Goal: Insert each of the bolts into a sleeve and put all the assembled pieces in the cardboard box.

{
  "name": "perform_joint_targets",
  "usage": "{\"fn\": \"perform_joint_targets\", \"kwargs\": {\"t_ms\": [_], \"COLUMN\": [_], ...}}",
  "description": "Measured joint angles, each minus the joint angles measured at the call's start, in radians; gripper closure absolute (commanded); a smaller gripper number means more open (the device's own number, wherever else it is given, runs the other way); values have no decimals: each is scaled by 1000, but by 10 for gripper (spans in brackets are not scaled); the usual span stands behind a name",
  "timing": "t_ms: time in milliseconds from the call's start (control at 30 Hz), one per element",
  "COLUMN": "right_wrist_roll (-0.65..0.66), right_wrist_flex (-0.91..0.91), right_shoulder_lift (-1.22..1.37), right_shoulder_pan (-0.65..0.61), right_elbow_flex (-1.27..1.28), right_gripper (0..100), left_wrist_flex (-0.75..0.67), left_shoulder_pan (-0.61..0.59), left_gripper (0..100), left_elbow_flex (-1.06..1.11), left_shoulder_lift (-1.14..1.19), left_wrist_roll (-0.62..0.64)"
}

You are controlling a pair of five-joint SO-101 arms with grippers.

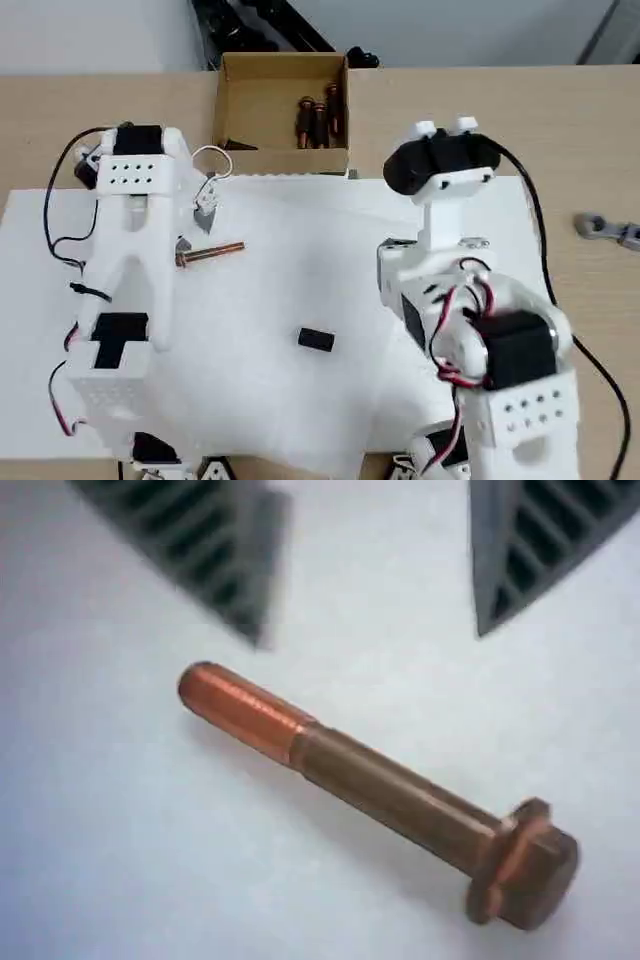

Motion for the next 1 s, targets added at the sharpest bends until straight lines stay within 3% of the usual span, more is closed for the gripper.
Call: {"fn": "perform_joint_targets", "kwargs": {"t_ms": [100, 767, 1000], "right_wrist_roll": [0, 0, 0], "right_wrist_flex": [0, 0, 0], "right_shoulder_lift": [-40, -198, -198], "right_shoulder_pan": [5, 0, 3], "right_elbow_flex": [0, 121, 121], "right_gripper": [994, 994, 994], "left_wrist_flex": [0, -2, -69], "left_shoulder_pan": [-8, 0, -41], "left_gripper": [641, 643, 643], "left_elbow_flex": [6, 18, 41], "left_shoulder_lift": [0, 133, 138], "left_wrist_roll": [32, 94, 135]}}
